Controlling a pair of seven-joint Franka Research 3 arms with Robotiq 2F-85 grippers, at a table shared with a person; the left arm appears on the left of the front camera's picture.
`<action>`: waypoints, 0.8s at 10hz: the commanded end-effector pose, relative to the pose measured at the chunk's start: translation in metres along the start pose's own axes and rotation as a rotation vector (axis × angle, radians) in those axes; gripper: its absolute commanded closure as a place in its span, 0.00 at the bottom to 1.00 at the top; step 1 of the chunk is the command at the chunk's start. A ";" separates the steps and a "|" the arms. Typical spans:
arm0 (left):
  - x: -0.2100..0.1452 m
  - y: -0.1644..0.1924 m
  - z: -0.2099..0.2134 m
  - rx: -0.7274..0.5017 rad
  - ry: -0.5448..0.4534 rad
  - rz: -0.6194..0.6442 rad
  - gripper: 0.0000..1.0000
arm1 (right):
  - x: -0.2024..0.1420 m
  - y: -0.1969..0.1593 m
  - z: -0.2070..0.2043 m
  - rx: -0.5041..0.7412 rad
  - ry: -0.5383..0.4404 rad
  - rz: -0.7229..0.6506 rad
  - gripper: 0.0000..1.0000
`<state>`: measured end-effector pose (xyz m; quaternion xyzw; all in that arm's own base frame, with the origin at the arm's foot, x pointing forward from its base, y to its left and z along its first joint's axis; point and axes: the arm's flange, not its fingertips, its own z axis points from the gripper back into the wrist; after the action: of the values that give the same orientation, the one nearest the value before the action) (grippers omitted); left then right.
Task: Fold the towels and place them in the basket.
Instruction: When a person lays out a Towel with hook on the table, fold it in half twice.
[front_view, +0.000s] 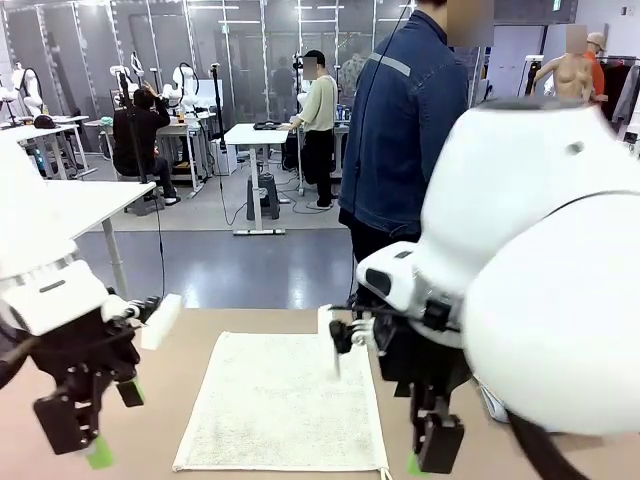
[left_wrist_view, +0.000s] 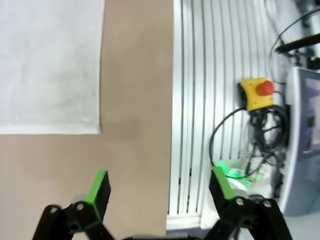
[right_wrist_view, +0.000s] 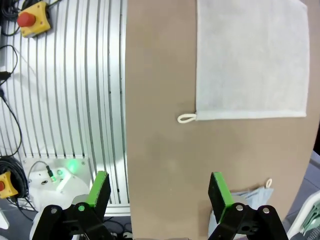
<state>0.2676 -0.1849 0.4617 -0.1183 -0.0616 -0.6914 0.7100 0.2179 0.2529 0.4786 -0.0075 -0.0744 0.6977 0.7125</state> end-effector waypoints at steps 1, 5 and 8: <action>-0.005 0.000 -0.051 0.006 -0.018 -0.006 0.00 | -0.012 0.009 -0.059 0.019 0.037 0.079 0.01; -0.013 0.025 -0.101 0.070 0.023 0.044 0.00 | -0.013 -0.012 -0.115 0.103 0.049 0.068 0.01; -0.019 0.037 -0.125 0.056 0.077 0.018 0.00 | -0.023 -0.027 -0.143 0.098 0.046 0.058 0.01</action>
<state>0.3245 -0.2170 0.3594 -0.0868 -0.0479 -0.6790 0.7274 0.2801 0.2725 0.3666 0.0055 -0.0082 0.7133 0.7008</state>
